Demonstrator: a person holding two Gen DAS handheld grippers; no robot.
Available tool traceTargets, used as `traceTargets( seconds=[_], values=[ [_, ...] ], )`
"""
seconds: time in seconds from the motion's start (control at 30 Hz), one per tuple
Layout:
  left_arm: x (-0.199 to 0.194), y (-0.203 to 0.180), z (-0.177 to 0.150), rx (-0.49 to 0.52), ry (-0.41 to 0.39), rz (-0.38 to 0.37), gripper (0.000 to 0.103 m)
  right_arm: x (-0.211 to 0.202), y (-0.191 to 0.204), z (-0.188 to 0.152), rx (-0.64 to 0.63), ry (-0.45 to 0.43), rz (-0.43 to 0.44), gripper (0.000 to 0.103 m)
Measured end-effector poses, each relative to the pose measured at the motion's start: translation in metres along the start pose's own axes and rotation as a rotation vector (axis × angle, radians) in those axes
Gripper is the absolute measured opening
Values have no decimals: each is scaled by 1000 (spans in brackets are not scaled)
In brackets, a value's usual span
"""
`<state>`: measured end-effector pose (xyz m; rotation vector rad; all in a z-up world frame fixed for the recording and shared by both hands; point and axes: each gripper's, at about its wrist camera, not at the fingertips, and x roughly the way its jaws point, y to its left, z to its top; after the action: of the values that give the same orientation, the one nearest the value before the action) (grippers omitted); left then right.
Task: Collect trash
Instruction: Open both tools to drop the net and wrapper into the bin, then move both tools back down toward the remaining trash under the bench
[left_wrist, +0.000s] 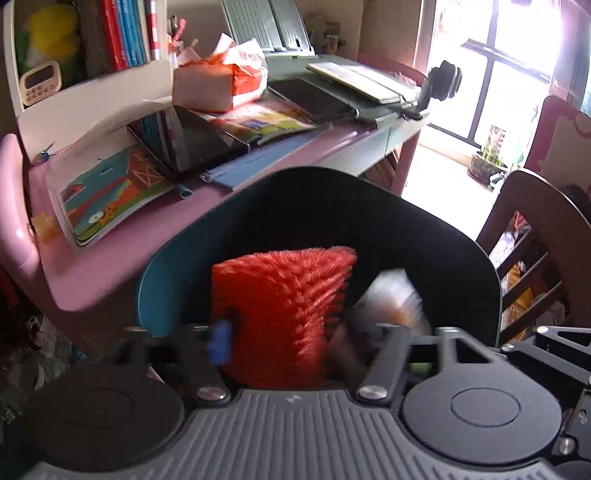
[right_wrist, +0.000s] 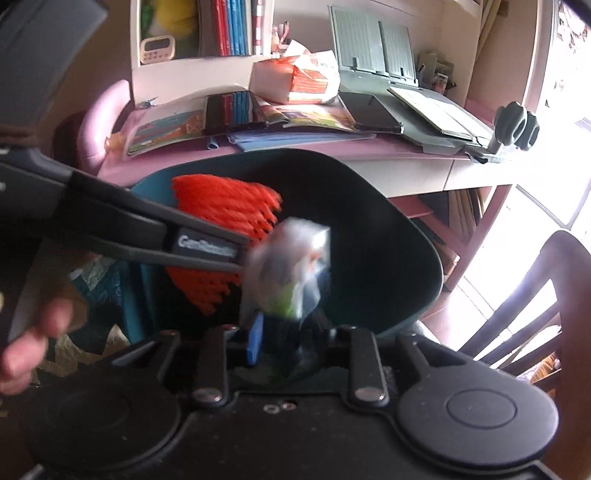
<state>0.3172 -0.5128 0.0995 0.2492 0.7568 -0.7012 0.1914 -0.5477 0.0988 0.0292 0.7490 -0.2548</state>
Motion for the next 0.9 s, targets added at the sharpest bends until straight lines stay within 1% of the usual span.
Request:
traceTargets(
  seconds=[0.07,0.17,0.37,0.43,0.47,0.67,0.8,0.9],
  values=[
    [-6,-2,-2,16,-13,1,70,-4,2,0,-7,-13,-1,41],
    [-18,-5,-4,31,-32,11,71,-12,4,-2,-7,-29,1,44],
    [-49,0,-12,29,-61,37,72,-32,8,-6,1,-56,13,50],
    [-62,5,-17,19,-66,39,74,-41,11,-7,0,-65,16,52],
    [-67,7,-19,17,-69,40,77,-45,13,-7,2,-69,17,53],
    [-107,29,-40,-11,-93,73,78,-68,28,-11,0,-89,40,57],
    [-137,48,-58,-23,-106,100,81,-83,46,-17,-16,-103,82,60],
    [-159,69,-75,-51,-117,123,82,-90,63,-22,-38,-104,120,60]
  ],
)
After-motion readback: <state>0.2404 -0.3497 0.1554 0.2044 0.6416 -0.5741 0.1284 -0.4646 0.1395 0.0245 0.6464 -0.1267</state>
